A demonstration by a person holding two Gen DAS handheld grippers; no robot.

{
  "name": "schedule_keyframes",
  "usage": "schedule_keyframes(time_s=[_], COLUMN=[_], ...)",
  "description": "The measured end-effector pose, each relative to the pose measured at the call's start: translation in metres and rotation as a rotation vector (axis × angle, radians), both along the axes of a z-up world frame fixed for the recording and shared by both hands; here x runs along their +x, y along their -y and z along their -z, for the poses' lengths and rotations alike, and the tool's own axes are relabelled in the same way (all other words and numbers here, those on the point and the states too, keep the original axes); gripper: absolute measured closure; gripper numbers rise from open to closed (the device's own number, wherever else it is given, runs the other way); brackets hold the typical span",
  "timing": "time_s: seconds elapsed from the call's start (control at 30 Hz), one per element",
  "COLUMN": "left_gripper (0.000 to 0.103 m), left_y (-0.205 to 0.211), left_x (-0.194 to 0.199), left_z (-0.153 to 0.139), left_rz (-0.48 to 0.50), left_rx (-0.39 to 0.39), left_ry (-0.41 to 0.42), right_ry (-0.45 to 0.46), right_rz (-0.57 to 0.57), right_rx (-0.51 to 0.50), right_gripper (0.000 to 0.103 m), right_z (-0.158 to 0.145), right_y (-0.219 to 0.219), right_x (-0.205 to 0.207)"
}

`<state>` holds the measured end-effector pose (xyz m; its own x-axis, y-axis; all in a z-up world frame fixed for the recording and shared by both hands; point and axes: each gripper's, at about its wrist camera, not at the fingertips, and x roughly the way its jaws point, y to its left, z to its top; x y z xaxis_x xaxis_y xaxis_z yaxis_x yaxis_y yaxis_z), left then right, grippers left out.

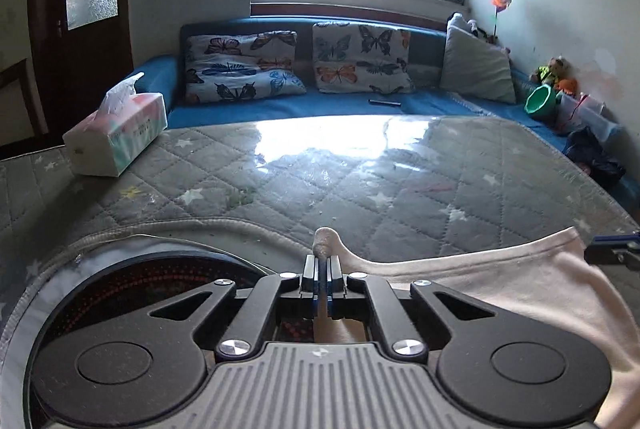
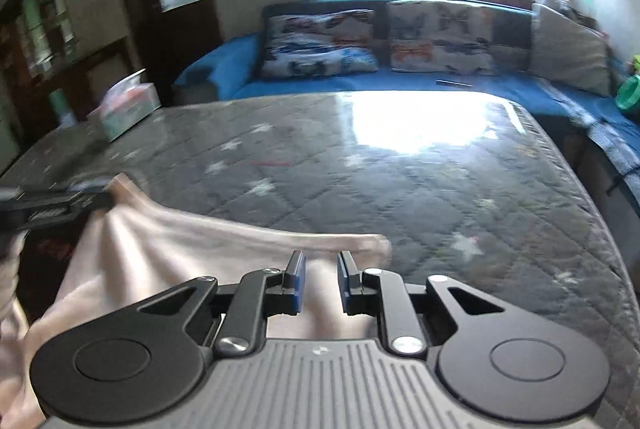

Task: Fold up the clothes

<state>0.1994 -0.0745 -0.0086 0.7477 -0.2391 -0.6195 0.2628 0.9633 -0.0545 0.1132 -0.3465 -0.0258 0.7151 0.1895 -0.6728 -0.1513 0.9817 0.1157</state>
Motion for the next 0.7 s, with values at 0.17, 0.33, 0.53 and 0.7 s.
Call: schedule_keyframes(time_s=[0.17, 0.33, 0.53, 0.7], left_gripper=[0.091, 0.089, 0.092, 0.092], left_y=[-0.002, -0.011, -0.003, -0.005], left_x=[0.006, -0.016, -0.075, -0.111], left_z=[0.011, -0.006, -0.015, 0.002], left_rz=[-0.014, -0.002, 0.157, 0.207], left_rx=[0.028, -0.012, -0.063, -0.067], left_ry=[-0.065, -0.06, -0.072, -0.136], right_ry=[-0.053, -0.049, -0.039, -0.065], right_rz=[-0.052, -0.094, -0.161, -0.22], right_rx=[-0.038, -0.076, -0.086, -0.091], right_gripper=[0.083, 0.074, 0.073, 0.073], right_z=[0.016, 0.011, -0.002, 0.002], right_y=[-0.015, -0.025, -0.037, -0.046], right_x=[0.005, 0.0, -0.022, -0.048])
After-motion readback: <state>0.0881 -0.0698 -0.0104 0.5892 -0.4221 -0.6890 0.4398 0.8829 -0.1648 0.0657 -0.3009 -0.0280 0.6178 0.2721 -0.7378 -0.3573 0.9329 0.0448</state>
